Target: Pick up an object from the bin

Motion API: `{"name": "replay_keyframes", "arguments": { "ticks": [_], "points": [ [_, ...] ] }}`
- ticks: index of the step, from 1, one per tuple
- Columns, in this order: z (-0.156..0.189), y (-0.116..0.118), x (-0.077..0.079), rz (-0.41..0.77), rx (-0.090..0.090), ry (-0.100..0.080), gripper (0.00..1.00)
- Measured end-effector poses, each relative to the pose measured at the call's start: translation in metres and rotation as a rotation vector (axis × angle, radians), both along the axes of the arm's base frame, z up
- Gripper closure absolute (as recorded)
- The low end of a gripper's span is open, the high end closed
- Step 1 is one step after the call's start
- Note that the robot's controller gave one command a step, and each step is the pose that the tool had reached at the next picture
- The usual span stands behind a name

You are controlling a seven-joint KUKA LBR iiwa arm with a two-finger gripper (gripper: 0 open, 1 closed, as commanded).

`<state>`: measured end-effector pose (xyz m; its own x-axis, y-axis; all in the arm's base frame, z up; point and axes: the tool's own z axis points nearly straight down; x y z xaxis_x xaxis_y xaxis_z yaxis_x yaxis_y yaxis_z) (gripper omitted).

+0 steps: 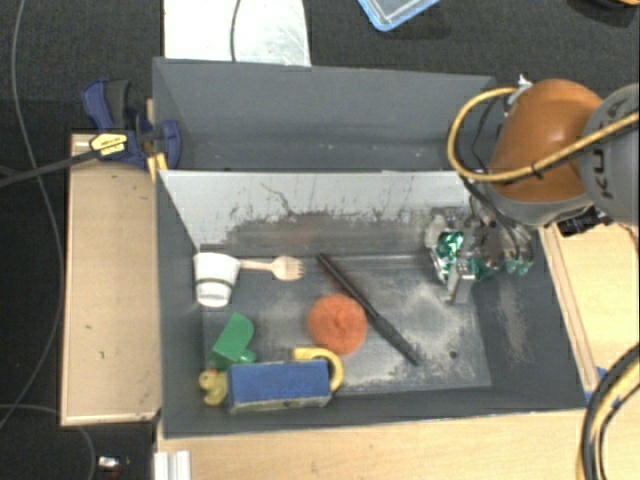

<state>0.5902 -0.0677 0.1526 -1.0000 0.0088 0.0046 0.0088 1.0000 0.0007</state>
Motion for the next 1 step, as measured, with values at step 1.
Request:
{"name": "replay_keyframes", "arguments": {
  "ticks": [1],
  "points": [
    [0.0045,0.0006,0.0016,0.002,-0.001,-0.008,0.00]
  ]
}}
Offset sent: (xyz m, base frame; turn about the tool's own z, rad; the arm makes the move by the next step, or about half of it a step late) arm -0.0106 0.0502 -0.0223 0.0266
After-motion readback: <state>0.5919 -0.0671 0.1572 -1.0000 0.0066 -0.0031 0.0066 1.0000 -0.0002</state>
